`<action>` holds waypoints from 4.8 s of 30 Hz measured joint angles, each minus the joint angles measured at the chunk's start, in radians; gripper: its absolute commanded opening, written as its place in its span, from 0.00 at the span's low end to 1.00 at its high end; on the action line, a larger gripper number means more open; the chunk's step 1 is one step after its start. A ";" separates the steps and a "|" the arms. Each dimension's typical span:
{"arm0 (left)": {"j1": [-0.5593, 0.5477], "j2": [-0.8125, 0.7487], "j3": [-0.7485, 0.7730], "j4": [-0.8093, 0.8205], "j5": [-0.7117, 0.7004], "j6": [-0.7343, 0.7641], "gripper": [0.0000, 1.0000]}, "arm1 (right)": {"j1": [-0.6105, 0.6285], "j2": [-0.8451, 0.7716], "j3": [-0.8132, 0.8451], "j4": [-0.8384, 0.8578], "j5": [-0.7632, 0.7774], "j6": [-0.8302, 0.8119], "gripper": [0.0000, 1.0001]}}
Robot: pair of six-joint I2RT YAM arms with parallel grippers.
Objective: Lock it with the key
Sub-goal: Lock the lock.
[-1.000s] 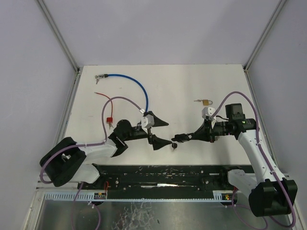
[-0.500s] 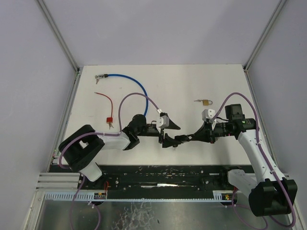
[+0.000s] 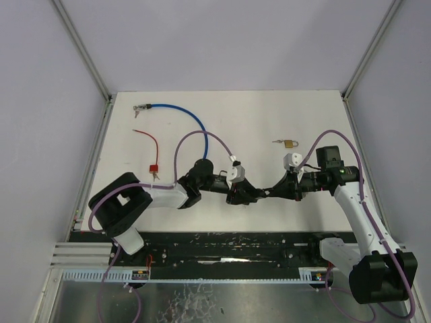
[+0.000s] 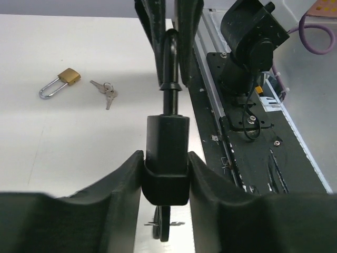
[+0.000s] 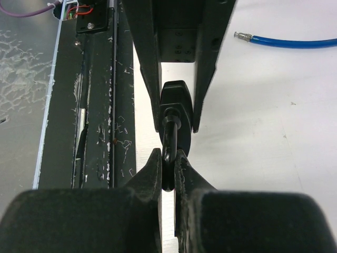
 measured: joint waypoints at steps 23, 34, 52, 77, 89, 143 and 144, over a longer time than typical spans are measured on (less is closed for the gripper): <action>0.002 0.022 0.060 -0.118 0.100 -0.028 0.00 | -0.003 -0.038 -0.062 0.086 0.003 -0.006 0.00; 0.007 0.022 0.060 -0.136 0.063 -0.016 0.00 | 0.003 -0.018 -0.066 0.140 0.013 0.024 0.13; 0.083 0.002 0.008 -0.199 0.023 0.106 0.00 | -0.017 -0.040 0.007 0.178 0.057 0.137 0.59; 0.066 -0.021 0.005 -0.180 0.047 0.105 0.00 | -0.002 0.029 -0.043 0.145 0.050 -0.051 0.30; 0.060 -0.021 0.005 -0.179 0.048 0.105 0.00 | 0.019 0.032 -0.055 0.193 0.043 0.023 0.21; -0.003 0.305 0.052 0.012 -0.069 0.158 0.00 | 0.204 0.248 -0.007 0.202 0.437 -0.071 0.00; 0.000 0.308 0.050 0.016 -0.063 0.158 0.00 | 0.207 0.255 -0.003 0.197 0.440 -0.079 0.00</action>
